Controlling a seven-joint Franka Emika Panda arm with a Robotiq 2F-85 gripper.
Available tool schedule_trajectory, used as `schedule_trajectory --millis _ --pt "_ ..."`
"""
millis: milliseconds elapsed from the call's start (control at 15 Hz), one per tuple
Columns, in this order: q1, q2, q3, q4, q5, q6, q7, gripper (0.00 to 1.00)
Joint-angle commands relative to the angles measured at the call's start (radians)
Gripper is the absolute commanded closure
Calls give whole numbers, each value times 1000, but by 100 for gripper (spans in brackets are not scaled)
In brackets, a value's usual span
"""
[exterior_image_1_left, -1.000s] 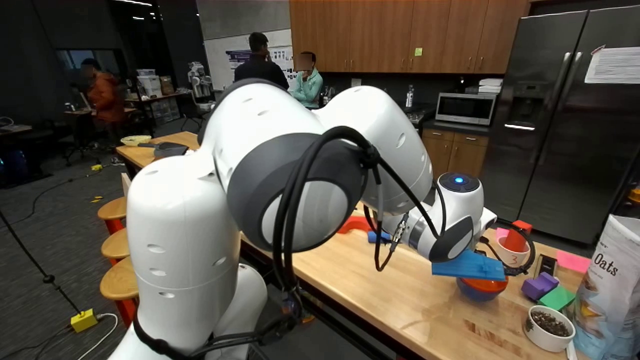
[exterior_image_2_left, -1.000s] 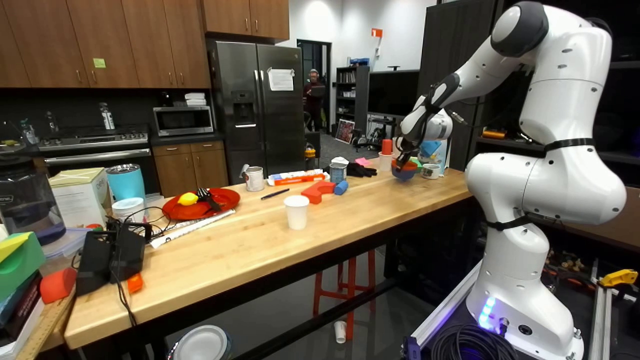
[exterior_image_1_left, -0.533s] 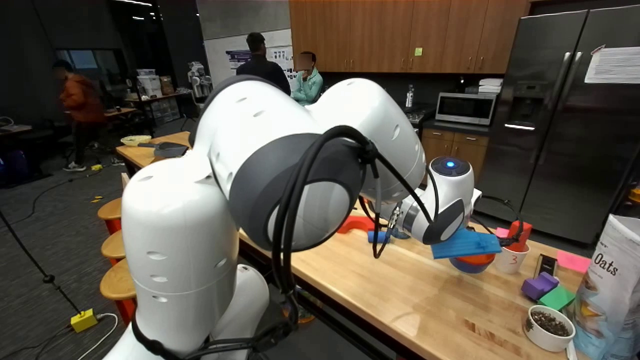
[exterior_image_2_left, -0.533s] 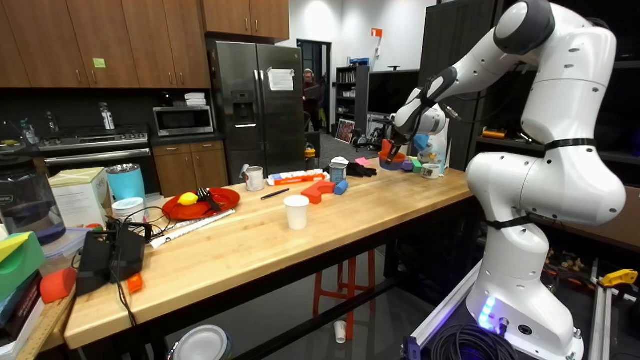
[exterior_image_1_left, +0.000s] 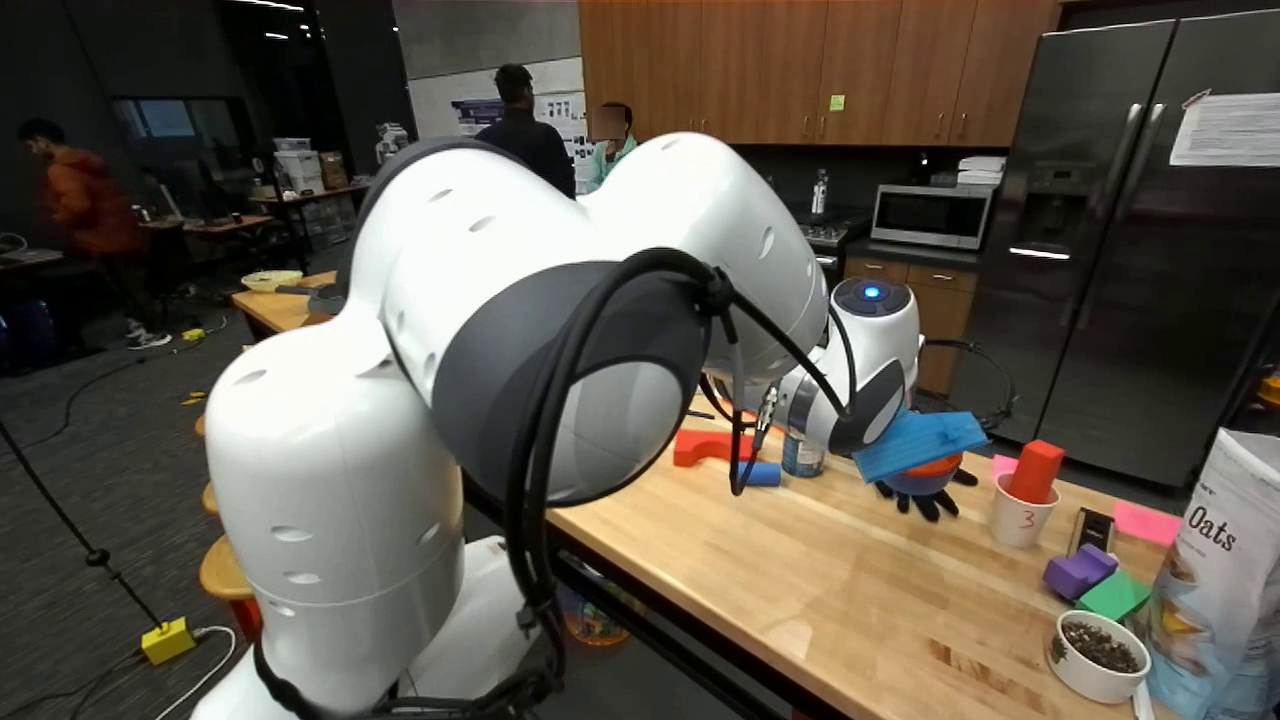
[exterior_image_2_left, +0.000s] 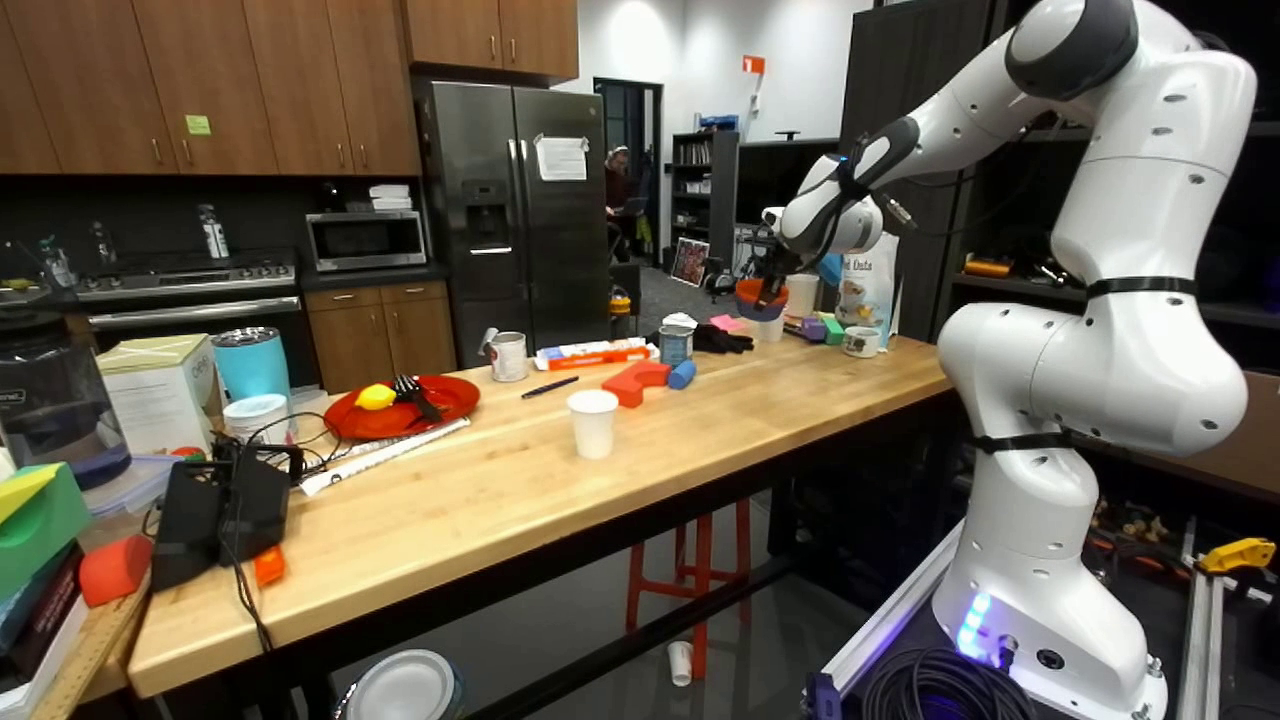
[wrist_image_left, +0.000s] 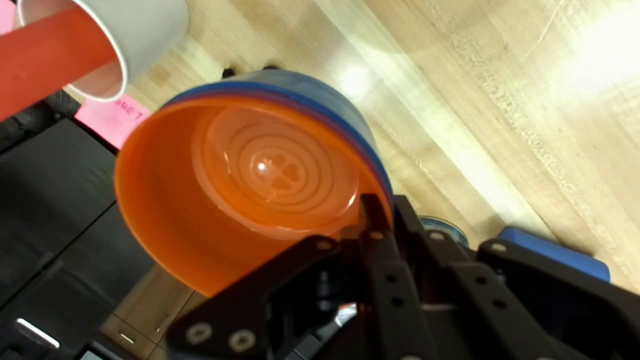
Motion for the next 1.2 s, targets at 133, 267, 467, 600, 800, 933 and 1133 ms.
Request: schedule_trajectory --millis 133,267,467,600,800,933,1133 --pt "-156 -11 192 -30 -5 -16 -72 98" --pt "-229 -16 273 -63 -10 -1 -57 98" --pt "-334 -25 401 -121 -21 17 -10 98" --pt "-409 -30 496 -171 -37 46 33 98" --pt "-512 -29 627 -258 -74 112 123 98" --pt "-571 -24 711 -329 -106 174 200 98" --pt "-651 6 841 -429 -147 292 340 98"
